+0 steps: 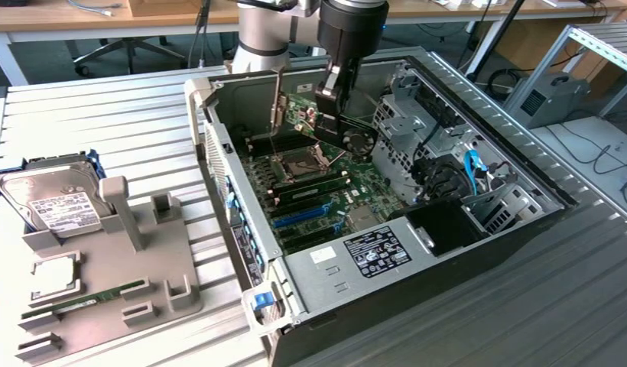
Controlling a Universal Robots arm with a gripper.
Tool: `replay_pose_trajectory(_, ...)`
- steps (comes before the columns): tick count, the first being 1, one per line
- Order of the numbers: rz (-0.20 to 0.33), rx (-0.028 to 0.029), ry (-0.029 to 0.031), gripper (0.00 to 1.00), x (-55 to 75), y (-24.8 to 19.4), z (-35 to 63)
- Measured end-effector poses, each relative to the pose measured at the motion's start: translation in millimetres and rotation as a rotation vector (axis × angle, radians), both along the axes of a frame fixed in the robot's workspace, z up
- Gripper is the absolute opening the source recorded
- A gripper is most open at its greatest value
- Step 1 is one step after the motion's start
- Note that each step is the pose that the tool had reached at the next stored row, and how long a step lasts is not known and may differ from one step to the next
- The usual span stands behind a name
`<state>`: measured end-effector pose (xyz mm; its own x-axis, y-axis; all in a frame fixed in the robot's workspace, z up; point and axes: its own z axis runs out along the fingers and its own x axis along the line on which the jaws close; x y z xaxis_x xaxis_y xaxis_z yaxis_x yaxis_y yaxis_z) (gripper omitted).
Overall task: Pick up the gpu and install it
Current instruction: 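Insert the gpu into the slot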
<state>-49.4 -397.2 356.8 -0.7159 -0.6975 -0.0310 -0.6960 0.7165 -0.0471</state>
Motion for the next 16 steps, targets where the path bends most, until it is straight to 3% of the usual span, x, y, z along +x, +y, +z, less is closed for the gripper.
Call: replay_pose_trajectory(16,0.029,-0.0016,0.0,0.26,0.0,0.0,0.0)
